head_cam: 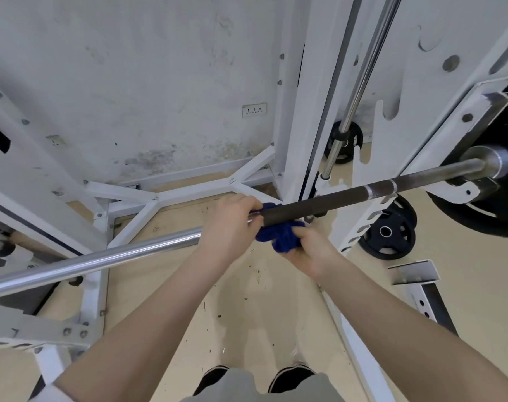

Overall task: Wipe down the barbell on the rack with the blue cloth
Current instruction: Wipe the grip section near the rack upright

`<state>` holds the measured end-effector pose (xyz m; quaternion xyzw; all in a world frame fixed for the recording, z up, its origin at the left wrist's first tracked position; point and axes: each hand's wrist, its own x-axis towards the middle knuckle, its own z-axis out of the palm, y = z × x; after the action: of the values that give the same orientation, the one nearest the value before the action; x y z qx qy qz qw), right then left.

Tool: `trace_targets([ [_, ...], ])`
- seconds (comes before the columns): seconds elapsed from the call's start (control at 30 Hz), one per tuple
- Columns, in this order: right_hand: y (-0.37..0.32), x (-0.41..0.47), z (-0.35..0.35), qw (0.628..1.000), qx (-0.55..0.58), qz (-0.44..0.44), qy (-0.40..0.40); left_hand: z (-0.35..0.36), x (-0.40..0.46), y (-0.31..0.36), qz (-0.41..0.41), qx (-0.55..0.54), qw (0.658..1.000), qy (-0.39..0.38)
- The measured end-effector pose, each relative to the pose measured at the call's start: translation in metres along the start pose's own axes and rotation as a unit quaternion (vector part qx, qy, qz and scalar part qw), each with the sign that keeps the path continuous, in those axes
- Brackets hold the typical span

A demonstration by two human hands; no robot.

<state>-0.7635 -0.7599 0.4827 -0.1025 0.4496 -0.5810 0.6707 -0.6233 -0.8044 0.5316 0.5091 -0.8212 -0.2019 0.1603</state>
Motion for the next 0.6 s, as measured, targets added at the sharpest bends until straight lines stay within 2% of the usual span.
trace_targets([
  [0.1, -0.016, 0.003, -0.015, 0.996, 0.052, -0.009, 0.074, -0.009, -0.006, -0.015, -0.007, 0.017, 1.0, 0.01],
  [0.2, -0.008, 0.004, -0.008, 0.989, 0.131, -0.004, 0.075, -0.014, -0.009, -0.023, 0.005, 0.017, 1.0, -0.001],
  [0.3, 0.025, 0.0, 0.023, 0.998, 0.035, 0.026, 0.035, -0.013, -0.008, -0.025, 0.017, 0.037, 0.999, -0.015],
  [0.4, 0.018, -0.009, 0.034, 0.998, -0.049, 0.027, -0.002, -0.013, -0.005, -0.026, 0.03, 0.024, 0.999, -0.027],
  [0.47, -0.006, -0.011, 0.017, 0.997, -0.024, 0.02, 0.07, -0.013, -0.004, -0.025, 0.031, 0.017, 0.999, -0.029],
  [0.53, -0.029, -0.01, -0.007, 0.979, 0.077, 0.019, 0.189, -0.011, -0.005, -0.025, 0.03, 0.015, 0.999, -0.023],
  [0.6, -0.034, -0.004, -0.019, 0.963, 0.119, 0.009, 0.241, -0.008, -0.006, -0.022, 0.023, 0.022, 0.999, -0.013],
])
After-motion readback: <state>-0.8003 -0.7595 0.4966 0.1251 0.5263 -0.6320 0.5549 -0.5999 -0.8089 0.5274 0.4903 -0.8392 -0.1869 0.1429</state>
